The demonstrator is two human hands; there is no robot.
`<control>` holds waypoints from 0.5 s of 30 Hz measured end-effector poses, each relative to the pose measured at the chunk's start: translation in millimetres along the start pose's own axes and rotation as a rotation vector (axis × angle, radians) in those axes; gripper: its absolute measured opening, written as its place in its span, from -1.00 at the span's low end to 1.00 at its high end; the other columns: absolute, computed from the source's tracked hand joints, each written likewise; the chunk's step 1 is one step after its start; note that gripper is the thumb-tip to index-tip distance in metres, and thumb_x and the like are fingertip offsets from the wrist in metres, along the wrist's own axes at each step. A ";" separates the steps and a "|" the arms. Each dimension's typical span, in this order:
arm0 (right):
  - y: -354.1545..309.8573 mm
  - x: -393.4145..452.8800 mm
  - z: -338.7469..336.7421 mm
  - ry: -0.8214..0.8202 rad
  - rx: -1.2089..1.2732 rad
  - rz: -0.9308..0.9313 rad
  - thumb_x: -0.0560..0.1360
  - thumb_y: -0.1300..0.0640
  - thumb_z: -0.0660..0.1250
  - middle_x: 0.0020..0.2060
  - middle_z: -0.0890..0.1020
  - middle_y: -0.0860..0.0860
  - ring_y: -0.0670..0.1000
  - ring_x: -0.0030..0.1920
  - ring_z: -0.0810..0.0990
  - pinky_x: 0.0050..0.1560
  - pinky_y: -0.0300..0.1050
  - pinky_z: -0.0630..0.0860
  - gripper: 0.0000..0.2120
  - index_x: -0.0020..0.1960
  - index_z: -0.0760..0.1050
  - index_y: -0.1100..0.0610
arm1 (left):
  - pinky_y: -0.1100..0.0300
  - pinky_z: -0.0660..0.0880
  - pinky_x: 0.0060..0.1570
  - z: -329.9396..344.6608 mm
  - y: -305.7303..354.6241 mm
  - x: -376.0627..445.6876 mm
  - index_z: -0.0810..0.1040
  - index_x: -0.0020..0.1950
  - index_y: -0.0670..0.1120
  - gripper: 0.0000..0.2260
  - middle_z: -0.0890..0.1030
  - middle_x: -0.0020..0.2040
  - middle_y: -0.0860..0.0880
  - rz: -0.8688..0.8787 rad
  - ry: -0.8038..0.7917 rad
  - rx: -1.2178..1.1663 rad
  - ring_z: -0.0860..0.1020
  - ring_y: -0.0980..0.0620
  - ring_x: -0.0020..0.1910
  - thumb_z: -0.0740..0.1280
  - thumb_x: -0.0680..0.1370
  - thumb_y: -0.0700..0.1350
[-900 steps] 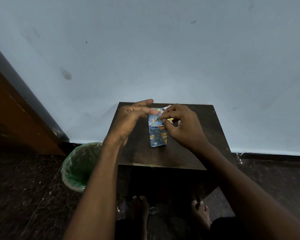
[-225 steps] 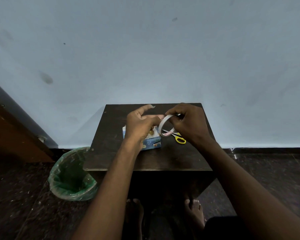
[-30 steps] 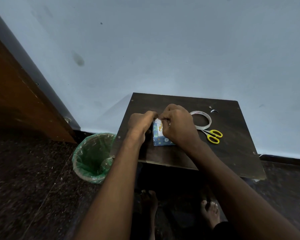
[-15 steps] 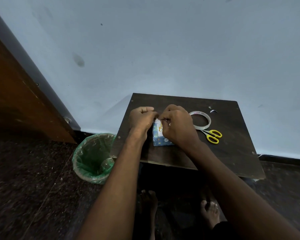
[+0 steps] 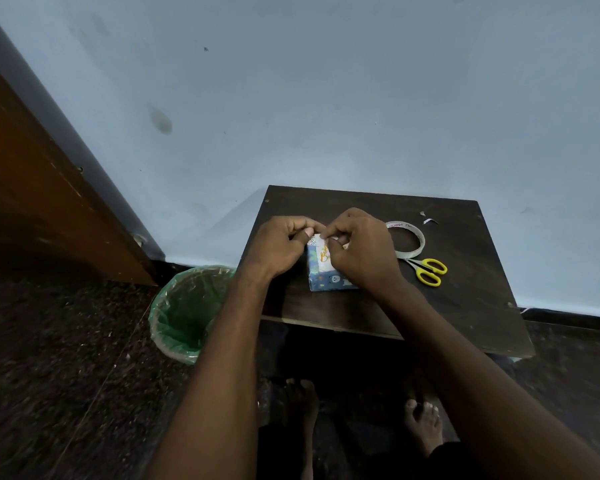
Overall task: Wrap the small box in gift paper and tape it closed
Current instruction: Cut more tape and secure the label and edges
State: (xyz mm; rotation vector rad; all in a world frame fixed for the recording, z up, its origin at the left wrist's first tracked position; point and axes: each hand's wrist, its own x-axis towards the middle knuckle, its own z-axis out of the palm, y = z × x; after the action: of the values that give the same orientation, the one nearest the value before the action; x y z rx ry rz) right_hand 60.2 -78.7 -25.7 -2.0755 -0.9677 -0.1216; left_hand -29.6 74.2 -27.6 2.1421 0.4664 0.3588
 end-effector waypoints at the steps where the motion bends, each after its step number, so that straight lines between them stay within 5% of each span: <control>1: -0.4 0.0 -0.6 0.001 0.001 0.003 0.37 0.32 0.44 -0.18 0.63 -0.03 0.01 -0.23 0.59 -0.13 -0.03 0.56 -0.81 -0.19 0.67 0.03 | 0.22 0.58 0.14 0.1 -0.5 -0.2 0.77 0.14 0.08 -0.74 0.77 0.04 0.18 -0.001 -0.018 0.013 0.68 0.23 0.08 0.30 0.71 -0.16; 6: -2.4 -3.7 2.5 -0.009 -0.058 -0.045 0.42 0.31 0.38 -0.14 0.58 -0.05 0.03 -0.13 0.52 -0.14 -0.11 0.39 -0.70 0.02 0.75 0.01 | 0.20 0.57 0.16 -0.8 -1.6 1.1 0.77 0.13 0.03 -0.69 0.76 0.07 0.12 -0.072 0.007 0.037 0.68 0.15 0.10 0.25 0.70 -0.23; 10: -2.8 -5.4 6.2 0.026 -0.103 -0.048 0.38 0.31 0.38 -0.15 0.62 0.00 0.12 -0.11 0.55 -0.20 -0.14 0.36 -0.79 -0.12 0.74 0.09 | 0.18 0.60 0.12 -2.1 2.6 -0.2 0.79 0.07 0.00 -0.52 0.77 0.06 0.06 -0.068 0.021 0.104 0.68 0.08 0.07 0.16 0.52 -0.40; 15: -6.4 -7.4 2.4 0.037 -0.078 -0.061 0.30 0.30 0.35 -0.22 0.57 -0.04 0.07 -0.20 0.52 -0.28 -0.16 0.32 -0.87 -0.23 0.58 0.09 | 0.16 0.61 0.10 -2.5 -1.2 5.1 0.80 0.03 0.05 -0.49 0.77 0.04 0.13 -0.090 0.035 0.185 0.68 0.09 0.06 0.17 0.42 -0.39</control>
State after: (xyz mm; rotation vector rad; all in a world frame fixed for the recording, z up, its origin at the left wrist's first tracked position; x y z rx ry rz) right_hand 50.1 -79.1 -26.2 -2.1076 -1.0182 -0.2313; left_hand -26.3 78.9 -26.7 2.2866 0.6357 0.3131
